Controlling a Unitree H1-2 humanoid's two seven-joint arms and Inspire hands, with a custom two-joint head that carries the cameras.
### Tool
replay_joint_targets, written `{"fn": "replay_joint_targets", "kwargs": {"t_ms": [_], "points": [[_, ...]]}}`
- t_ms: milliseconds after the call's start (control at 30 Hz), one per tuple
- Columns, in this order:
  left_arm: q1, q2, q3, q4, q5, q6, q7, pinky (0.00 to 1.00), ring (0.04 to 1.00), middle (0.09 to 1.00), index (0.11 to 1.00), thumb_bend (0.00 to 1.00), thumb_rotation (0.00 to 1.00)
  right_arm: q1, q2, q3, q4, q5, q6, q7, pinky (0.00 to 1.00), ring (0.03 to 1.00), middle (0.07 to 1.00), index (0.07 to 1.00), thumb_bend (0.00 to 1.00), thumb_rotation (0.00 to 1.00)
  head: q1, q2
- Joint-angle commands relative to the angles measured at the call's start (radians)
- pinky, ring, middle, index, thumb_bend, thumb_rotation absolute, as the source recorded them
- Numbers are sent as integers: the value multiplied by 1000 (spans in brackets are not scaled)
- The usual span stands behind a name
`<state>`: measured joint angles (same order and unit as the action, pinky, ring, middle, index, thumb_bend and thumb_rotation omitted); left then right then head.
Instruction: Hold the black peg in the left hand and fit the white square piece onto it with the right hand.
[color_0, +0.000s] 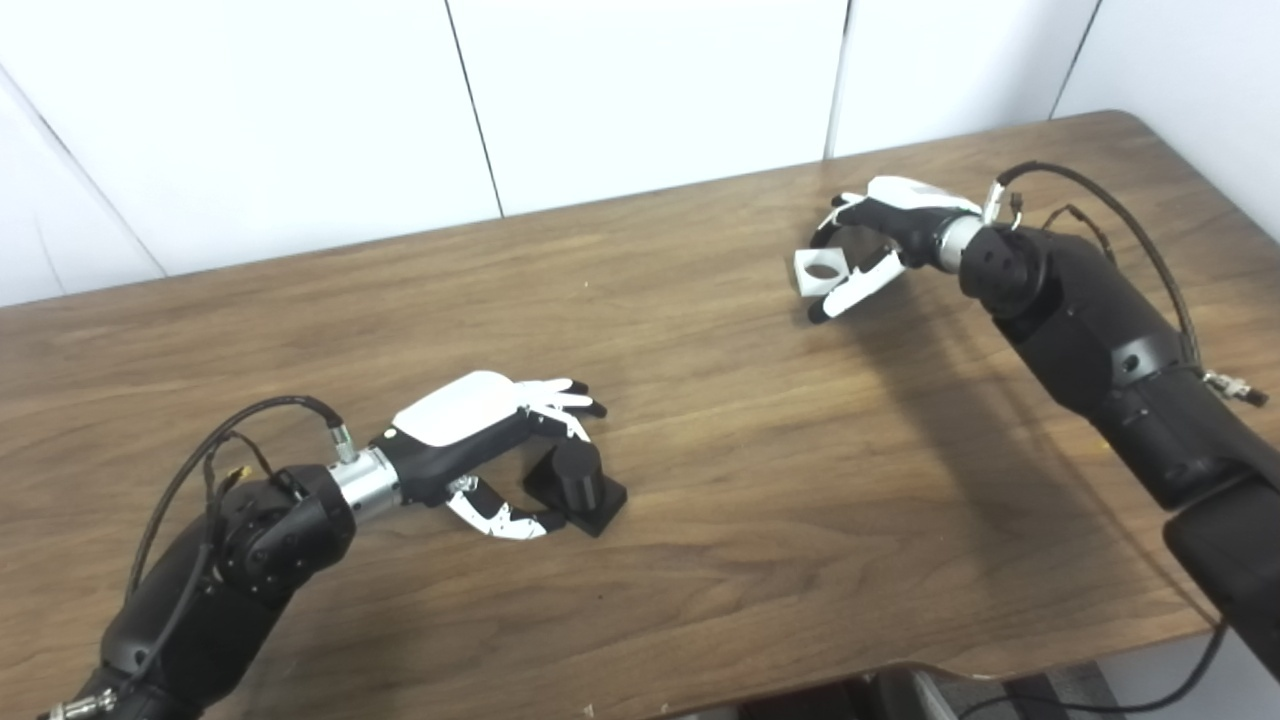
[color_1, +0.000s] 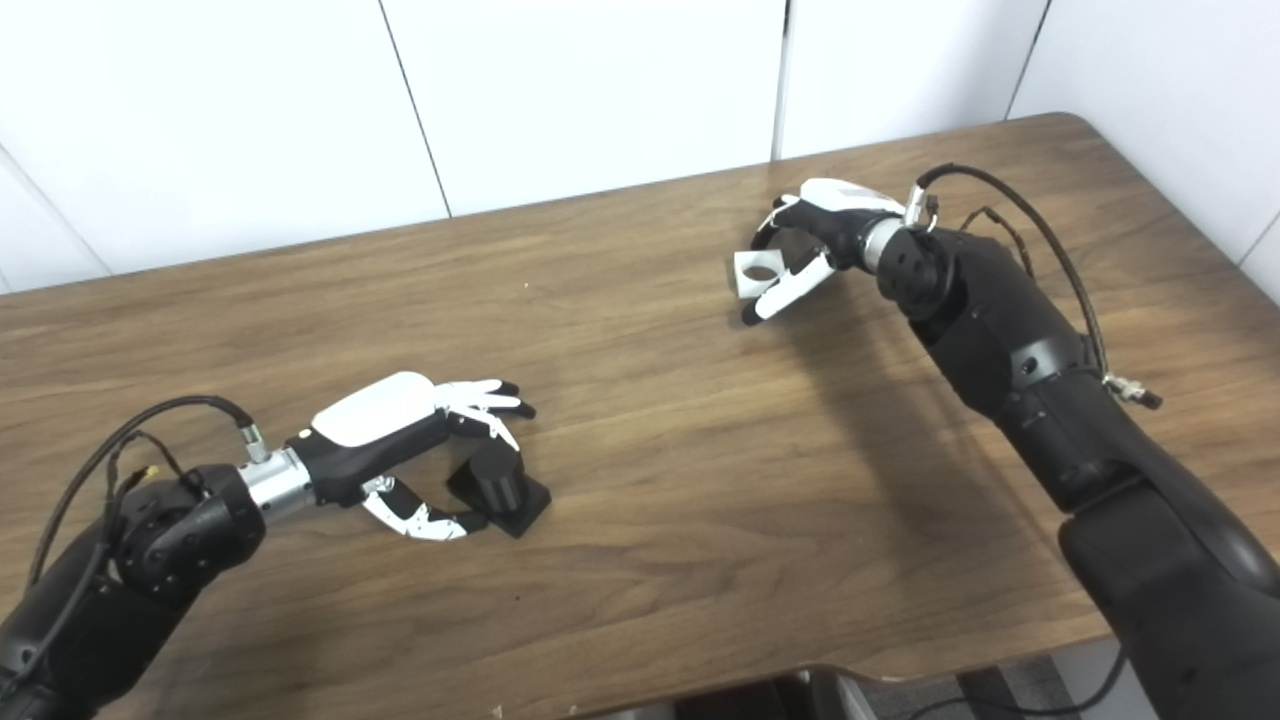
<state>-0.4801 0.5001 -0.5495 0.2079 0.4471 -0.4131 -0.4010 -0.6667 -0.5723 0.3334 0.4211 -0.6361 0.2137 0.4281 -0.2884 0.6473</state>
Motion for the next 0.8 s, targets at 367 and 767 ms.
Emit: {"fn": "replay_joint_targets", "kwargs": {"t_ms": [367,767], "points": [[64,77,-32,17,91,44,-90,921,956,899,591,900,155,-43,-14,22,48,-11,-47,-45,883,960,959,780,813,304,2,6],[66,76,-35,13,91,47,-91,925,957,901,596,897,148,-11,-14,10,52,-20,-86,-138,812,912,906,729,753,246,2,8]]}}
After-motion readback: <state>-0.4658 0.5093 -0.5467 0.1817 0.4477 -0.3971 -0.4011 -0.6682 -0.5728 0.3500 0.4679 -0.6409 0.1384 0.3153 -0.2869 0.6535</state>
